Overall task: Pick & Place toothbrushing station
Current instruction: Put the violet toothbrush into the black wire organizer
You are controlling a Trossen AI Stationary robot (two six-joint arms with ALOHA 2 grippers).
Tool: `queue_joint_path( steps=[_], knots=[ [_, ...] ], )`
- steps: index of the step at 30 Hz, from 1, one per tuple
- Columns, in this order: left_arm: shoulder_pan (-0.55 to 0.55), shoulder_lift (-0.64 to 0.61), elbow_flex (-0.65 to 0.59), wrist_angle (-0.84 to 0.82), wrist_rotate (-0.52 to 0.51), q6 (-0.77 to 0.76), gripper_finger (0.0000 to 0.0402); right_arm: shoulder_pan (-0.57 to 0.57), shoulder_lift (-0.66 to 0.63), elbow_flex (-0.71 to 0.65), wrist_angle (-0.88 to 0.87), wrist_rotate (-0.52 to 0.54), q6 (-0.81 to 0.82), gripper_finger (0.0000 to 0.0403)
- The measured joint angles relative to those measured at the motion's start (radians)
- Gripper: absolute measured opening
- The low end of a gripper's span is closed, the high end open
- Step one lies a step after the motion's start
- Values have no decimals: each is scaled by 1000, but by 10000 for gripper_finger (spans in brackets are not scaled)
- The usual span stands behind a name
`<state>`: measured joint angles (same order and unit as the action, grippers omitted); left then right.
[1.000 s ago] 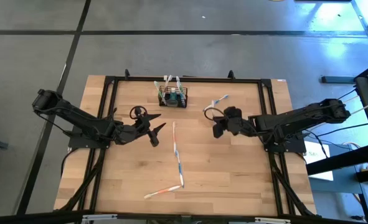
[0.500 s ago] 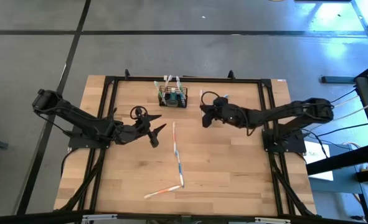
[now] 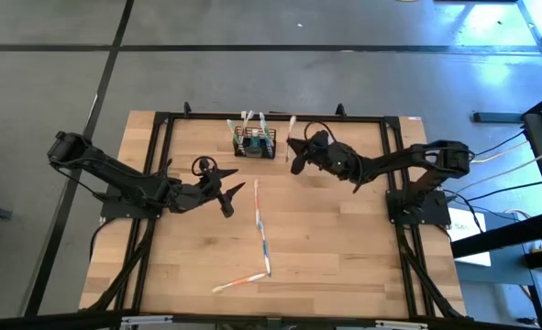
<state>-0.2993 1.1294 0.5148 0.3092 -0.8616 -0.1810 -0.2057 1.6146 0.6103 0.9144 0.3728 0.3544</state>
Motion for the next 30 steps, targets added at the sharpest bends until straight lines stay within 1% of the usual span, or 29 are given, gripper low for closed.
queue_joint_path(
  steps=[3, 8, 13, 18, 21, 30],
  knots=[
    [0, 0, 0, 0, 0, 0, 212, -18, 43, 57, 2, -6, -30, 24],
    [0, 0, 0, 0, 0, 0, 212, -45, 117, 191, 6, -80, -150, 38],
    [0, 0, 0, 0, 0, 0, 212, -64, 172, 295, 6, -78, -223, 31],
    [0, 0, 0, -11, 17, 0, 212, -77, 179, 310, 5, -61, -289, 17],
    [0, 0, 0, -20, 28, -22, 212, -86, 180, 310, 6, -25, -302, 20],
    [0, 0, 0, -23, 48, -45, 212, -90, 182, 310, 8, -32, -308, 26]
  ],
)
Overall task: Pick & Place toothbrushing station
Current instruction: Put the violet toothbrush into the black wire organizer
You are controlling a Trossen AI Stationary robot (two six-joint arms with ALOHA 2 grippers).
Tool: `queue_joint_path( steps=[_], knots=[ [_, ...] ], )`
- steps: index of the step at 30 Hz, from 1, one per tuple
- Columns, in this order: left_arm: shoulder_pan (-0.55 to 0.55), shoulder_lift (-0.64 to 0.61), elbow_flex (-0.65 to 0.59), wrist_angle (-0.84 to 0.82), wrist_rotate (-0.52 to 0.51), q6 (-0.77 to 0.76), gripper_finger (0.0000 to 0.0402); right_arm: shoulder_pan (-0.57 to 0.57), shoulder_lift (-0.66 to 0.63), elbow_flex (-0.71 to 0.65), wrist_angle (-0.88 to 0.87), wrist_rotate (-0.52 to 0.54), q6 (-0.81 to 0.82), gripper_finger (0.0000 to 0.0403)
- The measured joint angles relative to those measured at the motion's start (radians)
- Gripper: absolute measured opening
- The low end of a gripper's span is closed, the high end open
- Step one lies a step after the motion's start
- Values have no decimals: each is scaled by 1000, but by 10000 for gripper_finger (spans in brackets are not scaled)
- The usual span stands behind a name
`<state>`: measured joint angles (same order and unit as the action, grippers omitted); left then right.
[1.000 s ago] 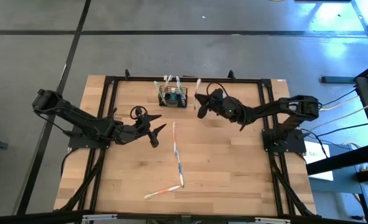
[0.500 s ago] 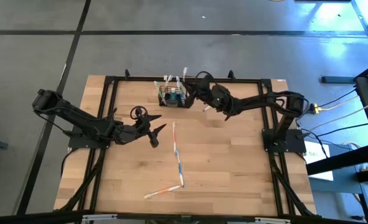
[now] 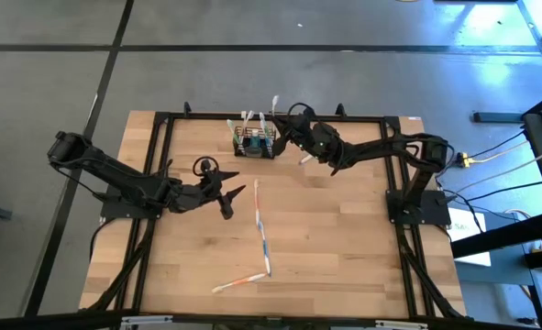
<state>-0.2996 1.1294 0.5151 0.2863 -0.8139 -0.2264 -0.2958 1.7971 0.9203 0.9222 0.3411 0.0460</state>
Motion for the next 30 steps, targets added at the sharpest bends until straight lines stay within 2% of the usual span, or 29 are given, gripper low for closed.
queue_joint_path(
  steps=[12, 24, 30],
  knots=[
    [0, 0, 0, 0, 4, 1, 212, 3, 178, 0, 194, -21, 21, 27],
    [0, 0, 0, 0, 5, 1, 212, 34, 194, -1, 158, -16, 51, 27],
    [0, 0, 0, 0, 5, 1, 212, 48, 194, -1, 115, 59, 58, 27]
  ],
)
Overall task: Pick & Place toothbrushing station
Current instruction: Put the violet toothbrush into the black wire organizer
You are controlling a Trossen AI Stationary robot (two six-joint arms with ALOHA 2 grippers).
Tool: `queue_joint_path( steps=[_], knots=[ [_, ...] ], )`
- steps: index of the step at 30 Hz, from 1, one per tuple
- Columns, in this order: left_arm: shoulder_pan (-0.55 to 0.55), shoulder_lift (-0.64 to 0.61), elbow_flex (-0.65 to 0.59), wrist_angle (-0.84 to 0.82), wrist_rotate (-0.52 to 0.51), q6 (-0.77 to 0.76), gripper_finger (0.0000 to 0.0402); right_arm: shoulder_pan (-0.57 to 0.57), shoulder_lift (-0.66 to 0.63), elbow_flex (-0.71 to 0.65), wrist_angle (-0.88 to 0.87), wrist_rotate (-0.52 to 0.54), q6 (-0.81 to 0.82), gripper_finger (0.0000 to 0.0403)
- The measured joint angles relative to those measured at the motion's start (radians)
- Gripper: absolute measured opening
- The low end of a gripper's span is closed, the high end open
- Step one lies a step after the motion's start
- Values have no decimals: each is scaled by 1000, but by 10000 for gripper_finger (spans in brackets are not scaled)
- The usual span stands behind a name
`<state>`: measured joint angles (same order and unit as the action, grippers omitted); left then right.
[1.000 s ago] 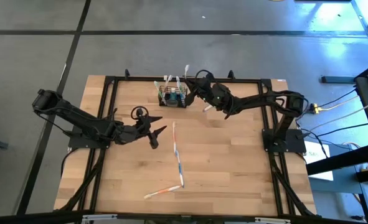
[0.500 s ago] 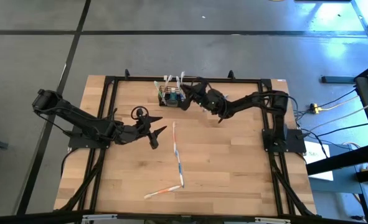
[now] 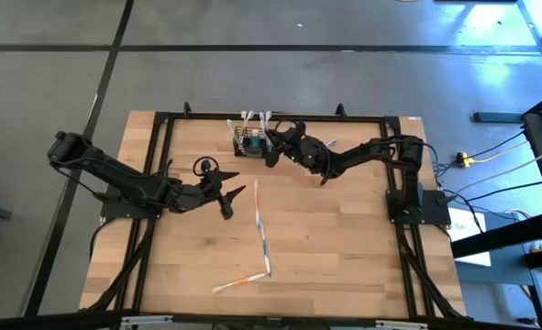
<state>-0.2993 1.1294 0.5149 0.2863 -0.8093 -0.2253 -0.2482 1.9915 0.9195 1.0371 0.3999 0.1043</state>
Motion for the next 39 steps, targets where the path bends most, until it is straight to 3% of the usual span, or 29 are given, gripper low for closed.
queue_joint_path(
  steps=[13, 39],
  knots=[
    [0, 0, 0, 0, 0, 1, 212, 0, 70, 0, 6, 3, 68, 27],
    [0, 0, 0, 0, 0, 2, 212, 29, 95, 2, -8, -23, -61, 27]
  ],
)
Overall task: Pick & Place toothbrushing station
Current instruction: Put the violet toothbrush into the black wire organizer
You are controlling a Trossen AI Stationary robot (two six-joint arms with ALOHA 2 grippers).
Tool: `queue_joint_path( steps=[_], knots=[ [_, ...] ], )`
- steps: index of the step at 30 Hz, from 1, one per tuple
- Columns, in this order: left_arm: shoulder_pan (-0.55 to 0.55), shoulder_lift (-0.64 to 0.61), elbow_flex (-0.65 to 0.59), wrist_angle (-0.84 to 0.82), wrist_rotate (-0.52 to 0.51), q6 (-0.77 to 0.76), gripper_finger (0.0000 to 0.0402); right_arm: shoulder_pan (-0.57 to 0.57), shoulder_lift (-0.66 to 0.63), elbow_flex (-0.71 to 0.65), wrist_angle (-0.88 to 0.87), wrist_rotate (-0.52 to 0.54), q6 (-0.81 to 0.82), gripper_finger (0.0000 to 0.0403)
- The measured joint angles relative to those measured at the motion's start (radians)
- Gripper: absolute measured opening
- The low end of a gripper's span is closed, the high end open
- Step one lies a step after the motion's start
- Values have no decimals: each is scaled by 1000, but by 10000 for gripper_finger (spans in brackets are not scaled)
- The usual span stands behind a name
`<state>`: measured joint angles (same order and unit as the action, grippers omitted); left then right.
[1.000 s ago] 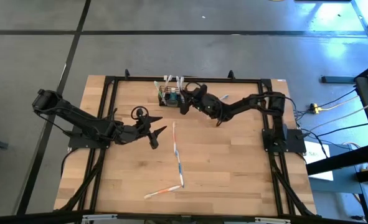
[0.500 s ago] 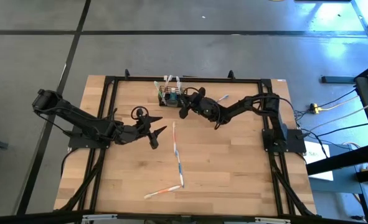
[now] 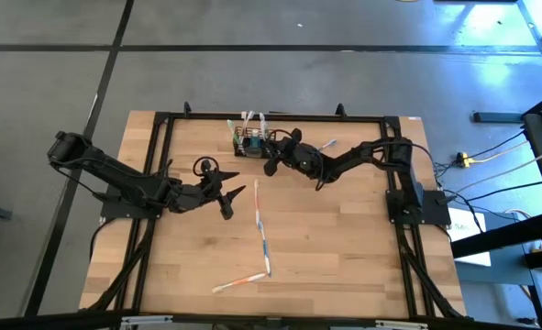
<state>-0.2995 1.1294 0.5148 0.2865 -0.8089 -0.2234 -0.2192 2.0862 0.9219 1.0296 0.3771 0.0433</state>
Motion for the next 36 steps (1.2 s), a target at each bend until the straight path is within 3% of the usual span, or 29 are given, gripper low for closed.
queue_joint_path(
  steps=[14, 26, 36],
  knots=[
    [0, 0, 0, 0, 0, 0, 212, 0, -1, 0, -9, 0, 20, 30],
    [0, 0, 0, 0, 0, 0, 212, 2, -1, 0, -12, 19, 19, 101],
    [0, 0, 0, 0, 0, 0, 212, 18, 0, 0, -13, 28, -17, 117]
  ],
)
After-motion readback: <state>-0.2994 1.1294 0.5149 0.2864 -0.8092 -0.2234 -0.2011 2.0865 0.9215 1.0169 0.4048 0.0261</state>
